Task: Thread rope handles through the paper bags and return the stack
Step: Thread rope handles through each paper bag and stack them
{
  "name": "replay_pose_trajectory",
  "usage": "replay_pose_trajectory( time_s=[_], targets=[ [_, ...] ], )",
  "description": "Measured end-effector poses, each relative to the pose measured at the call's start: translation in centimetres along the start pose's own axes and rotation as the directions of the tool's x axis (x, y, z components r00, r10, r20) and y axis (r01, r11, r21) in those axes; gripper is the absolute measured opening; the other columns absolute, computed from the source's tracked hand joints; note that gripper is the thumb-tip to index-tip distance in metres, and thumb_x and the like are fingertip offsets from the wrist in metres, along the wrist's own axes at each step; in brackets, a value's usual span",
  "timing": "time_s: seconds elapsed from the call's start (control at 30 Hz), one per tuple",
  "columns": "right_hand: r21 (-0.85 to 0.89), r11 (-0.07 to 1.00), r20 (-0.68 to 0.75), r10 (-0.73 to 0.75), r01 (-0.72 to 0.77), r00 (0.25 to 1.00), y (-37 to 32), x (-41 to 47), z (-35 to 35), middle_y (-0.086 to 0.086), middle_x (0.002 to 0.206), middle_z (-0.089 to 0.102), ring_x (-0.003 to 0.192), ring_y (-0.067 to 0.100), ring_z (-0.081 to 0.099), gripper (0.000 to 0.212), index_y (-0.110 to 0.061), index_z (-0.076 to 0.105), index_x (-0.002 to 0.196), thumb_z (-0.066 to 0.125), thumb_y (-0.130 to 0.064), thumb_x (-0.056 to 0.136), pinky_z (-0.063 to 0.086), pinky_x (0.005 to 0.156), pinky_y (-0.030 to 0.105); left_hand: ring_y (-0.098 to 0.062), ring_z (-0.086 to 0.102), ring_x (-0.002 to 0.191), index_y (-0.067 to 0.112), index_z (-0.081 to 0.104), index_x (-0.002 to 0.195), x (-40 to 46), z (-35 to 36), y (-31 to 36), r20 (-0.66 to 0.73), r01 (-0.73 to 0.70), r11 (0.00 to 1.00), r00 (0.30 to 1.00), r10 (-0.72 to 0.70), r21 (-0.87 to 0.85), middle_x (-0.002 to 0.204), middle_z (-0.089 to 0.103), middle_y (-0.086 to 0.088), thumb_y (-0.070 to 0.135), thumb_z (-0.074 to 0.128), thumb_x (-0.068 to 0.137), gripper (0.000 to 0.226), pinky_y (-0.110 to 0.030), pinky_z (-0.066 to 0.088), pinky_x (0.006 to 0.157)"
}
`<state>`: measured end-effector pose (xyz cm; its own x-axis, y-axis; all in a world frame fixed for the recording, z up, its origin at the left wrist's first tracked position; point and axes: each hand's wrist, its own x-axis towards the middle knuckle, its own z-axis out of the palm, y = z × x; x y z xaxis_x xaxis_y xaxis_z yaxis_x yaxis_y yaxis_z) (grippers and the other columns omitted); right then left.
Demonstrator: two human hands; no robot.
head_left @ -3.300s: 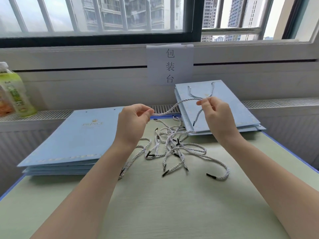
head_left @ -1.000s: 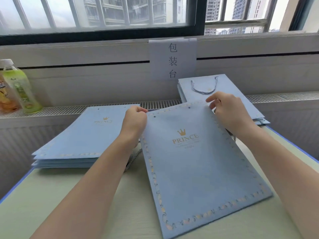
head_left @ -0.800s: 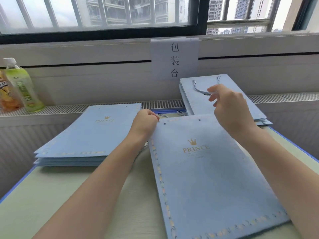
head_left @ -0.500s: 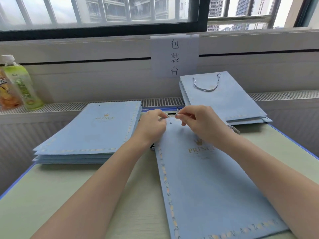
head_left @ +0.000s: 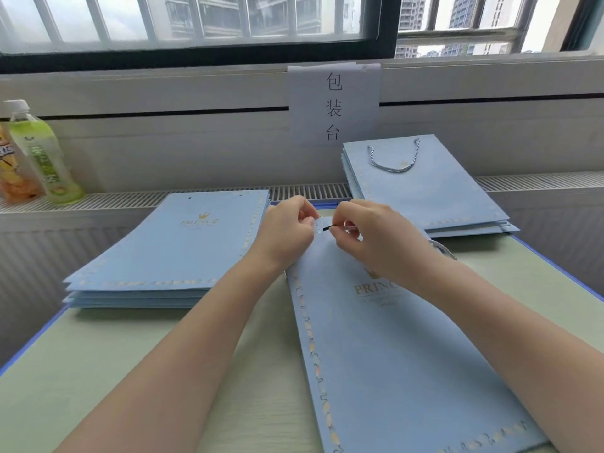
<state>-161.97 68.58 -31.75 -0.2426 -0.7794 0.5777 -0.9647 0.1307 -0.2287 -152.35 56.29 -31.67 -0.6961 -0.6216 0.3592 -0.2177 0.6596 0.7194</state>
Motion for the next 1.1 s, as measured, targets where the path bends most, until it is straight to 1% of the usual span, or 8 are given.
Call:
replay_pose_trajectory(
  time_s=[0.13, 0.3, 0.53, 0.7, 0.8, 0.9, 1.0, 1.1],
  targets=[
    [0.064, 0.998, 0.023, -0.001, -0.001, 1.0, -0.3, 0.1, -0.2, -0.001, 0.079, 0.057, 0.071, 0.02, 0.049, 0.011, -0.014, 0.057, 0.082, 0.053, -0.021, 0.09, 0.047, 0.066, 0.04, -0.018, 0.054, 0.074, 0.01, 0.068, 0.086, -0.3, -0.9, 0.8, 0.034, 0.071, 0.962, 0.997, -0.064, -0.264, 0.084, 0.063, -0.012, -0.002, 0.048, 0.091, 0.024, -0.029, 0.043, 0.072],
    [0.13, 0.991, 0.032, 0.007, -0.011, 0.999, -0.5, 0.1, -0.2, 0.0, 0.069, 0.058, 0.065, 0.018, 0.049, 0.012, -0.016, 0.056, 0.076, 0.056, -0.022, 0.087, 0.046, 0.062, 0.038, -0.021, 0.057, 0.08, 0.011, 0.071, 0.082, -0.5, -1.5, 1.2, 0.055, 0.098, 0.932, 0.995, -0.084, -0.348, 0.085, 0.066, -0.012, -0.003, 0.049, 0.09, 0.027, -0.042, 0.049, 0.085],
    [0.187, 0.981, -0.002, 0.057, -0.056, 0.998, -1.0, 0.1, -0.7, -0.004, 0.054, 0.039, 0.052, 0.012, 0.033, 0.017, -0.006, 0.046, 0.069, 0.055, -0.011, 0.082, 0.031, 0.054, 0.031, -0.02, 0.058, 0.073, 0.014, 0.071, 0.076, -0.6, -1.9, 1.4, 0.051, 0.077, 0.892, 0.997, -0.061, -0.445, 0.076, 0.066, -0.007, -0.005, 0.05, 0.087, 0.03, -0.035, 0.05, 0.075],
    [0.275, 0.957, 0.027, 0.087, -0.091, 0.996, -1.1, 0.1, -0.6, -0.011, 0.051, 0.038, 0.048, 0.006, 0.039, 0.03, -0.018, 0.044, 0.062, 0.061, -0.017, 0.087, 0.03, 0.046, 0.015, -0.018, 0.061, 0.065, 0.011, 0.072, 0.082, -0.8, -2.3, 1.5, 0.101, 0.054, 0.857, 0.995, -0.002, -0.512, 0.074, 0.068, -0.005, -0.002, 0.051, 0.088, 0.026, -0.03, 0.051, 0.067],
    [0.345, 0.929, 0.056, 0.12, -0.132, 0.991, -1.1, 0.2, -0.6, -0.012, 0.052, 0.041, 0.048, 0.002, 0.043, 0.023, -0.015, 0.053, 0.067, 0.065, -0.019, 0.086, 0.034, 0.048, 0.012, -0.019, 0.063, 0.068, 0.011, 0.073, 0.084, -0.7, -2.5, 1.4, 0.147, 0.059, 0.857, 0.989, 0.02, -0.511, 0.076, 0.071, -0.004, 0.006, 0.056, 0.083, 0.018, -0.03, 0.052, 0.067],
    [0.367, 0.91, 0.044, 0.192, -0.195, 0.98, -0.6, 0.4, -0.3, -0.012, 0.063, 0.043, 0.056, 0.0, 0.043, 0.015, -0.015, 0.057, 0.077, 0.07, -0.022, 0.082, 0.031, 0.054, 0.012, -0.02, 0.062, 0.071, 0.012, 0.073, 0.083, -0.5, -2.5, 1.2, 0.178, 0.076, 0.874, 0.984, 0.012, -0.48, 0.082, 0.071, -0.009, 0.017, 0.053, 0.071, 0.024, -0.031, 0.051, 0.068],
    [0.379, 0.897, 0.007, 0.242, -0.227, 0.97, -0.1, 0.5, -0.2, -0.009, 0.091, 0.042, 0.079, -0.004, 0.045, 0.036, -0.018, 0.052, 0.104, 0.075, -0.025, 0.077, 0.035, 0.065, 0.004, -0.014, 0.06, 0.065, 0.013, 0.073, 0.079, -0.6, -2.5, 1.3, 0.159, 0.055, 0.894, 0.987, 0.018, -0.445, 0.072, 0.069, -0.001, 0.016, 0.053, 0.073, 0.021, -0.026, 0.05, 0.063],
    [0.396, 0.882, 0.05, 0.256, -0.254, 0.965, 0.0, 0.5, -0.3, -0.005, 0.095, 0.052, 0.082, 0.008, 0.054, 0.035, -0.02, 0.055, 0.105, 0.075, -0.027, 0.077, 0.039, 0.07, 0.018, -0.012, 0.059, 0.062, 0.012, 0.071, 0.079, -0.6, -2.5, 1.6, 0.14, 0.023, 0.9, 0.989, 0.043, -0.436, 0.07, 0.067, 0.0, 0.004, 0.052, 0.088, 0.023, -0.022, 0.049, 0.061]
  ],
)
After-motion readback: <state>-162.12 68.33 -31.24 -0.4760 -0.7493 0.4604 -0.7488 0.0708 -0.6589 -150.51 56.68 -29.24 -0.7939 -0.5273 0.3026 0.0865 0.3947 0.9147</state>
